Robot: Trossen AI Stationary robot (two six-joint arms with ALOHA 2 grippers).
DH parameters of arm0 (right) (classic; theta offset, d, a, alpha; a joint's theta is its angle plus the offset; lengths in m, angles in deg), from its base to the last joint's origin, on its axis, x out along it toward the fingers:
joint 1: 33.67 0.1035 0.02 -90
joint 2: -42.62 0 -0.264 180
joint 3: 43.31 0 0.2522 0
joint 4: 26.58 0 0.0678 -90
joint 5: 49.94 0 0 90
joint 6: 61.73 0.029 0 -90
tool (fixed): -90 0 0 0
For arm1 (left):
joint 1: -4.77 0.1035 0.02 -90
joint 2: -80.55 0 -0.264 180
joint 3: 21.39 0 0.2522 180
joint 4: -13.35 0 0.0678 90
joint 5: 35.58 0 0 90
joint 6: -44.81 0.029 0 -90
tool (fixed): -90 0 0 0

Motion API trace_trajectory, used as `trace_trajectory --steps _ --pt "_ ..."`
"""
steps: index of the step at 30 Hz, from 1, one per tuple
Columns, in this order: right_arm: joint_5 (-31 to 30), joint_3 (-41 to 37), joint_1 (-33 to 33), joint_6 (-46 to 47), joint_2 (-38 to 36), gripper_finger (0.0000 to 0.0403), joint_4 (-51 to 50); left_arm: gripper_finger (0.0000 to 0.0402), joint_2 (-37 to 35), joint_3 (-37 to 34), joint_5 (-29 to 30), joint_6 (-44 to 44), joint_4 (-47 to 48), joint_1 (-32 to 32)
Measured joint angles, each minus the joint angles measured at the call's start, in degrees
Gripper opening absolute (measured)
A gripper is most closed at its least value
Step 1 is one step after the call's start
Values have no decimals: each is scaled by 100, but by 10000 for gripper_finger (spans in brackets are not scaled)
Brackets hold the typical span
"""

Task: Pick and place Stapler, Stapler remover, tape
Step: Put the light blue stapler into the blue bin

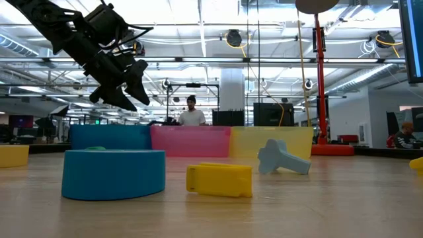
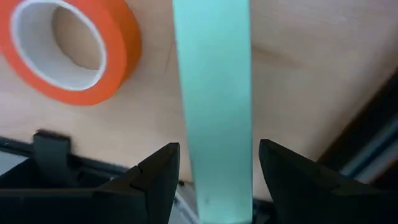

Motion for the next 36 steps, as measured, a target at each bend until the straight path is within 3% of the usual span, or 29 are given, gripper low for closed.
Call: trace_trajectory --steps 6,18,25,36 --pt "-434 -22 56 -761 68 212 476 267 0 0 0 -22 -16 -1" --pt "-654 -189 137 -228 68 212 370 267 0 0 -3 -18 -36 -1" --pt "-608 -590 145 -485 48 212 1007 267 0 0 -4 -28 -36 -1" --pt "-635 -621 139 -528 48 212 1041 267 0 0 -7 -46 -37 -1"
